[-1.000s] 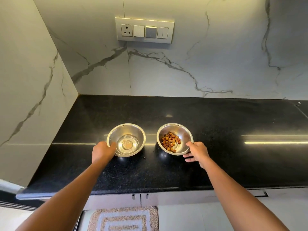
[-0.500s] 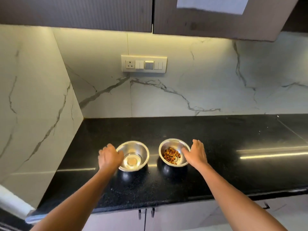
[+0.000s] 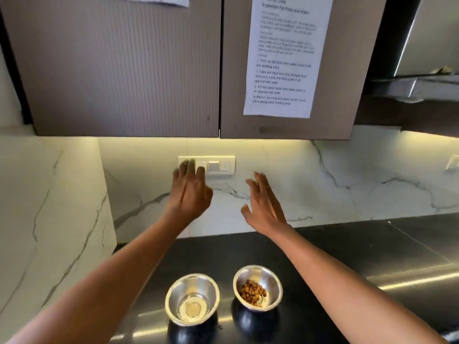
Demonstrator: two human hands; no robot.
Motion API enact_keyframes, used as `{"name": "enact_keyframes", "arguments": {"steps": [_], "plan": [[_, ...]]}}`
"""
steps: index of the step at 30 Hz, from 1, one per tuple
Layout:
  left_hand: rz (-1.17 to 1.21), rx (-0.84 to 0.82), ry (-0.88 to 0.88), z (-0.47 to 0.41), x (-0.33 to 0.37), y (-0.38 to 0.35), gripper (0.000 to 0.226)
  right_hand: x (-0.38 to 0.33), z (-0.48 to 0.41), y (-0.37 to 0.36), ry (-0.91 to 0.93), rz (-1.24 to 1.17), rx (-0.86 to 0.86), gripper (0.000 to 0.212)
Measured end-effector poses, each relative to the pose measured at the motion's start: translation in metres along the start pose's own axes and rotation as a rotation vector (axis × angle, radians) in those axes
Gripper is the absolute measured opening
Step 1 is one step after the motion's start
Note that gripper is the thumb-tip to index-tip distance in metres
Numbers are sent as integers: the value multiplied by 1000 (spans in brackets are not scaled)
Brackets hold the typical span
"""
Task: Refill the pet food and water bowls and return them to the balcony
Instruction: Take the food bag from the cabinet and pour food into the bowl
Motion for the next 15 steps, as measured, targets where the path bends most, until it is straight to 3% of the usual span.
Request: {"name": "enact_keyframes", "arguments": {"steps": [6,15], "plan": [[-48,94,-49,-94,3,76,73,-33,-87,59,220,79,226,81],[-52,-57,-32,-133,-4,46,90,-38,-160,61,329,300,336,120]]}}
Point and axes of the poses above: each hand's wrist, its own z-axis away from the middle knuckle, its own y-axis out of the back of the hand, x = y × z, the point moved 8 cm from there along -z, towards the middle knuckle, and after that the axes turned 9 degrees about x, right-handed, at the moved point
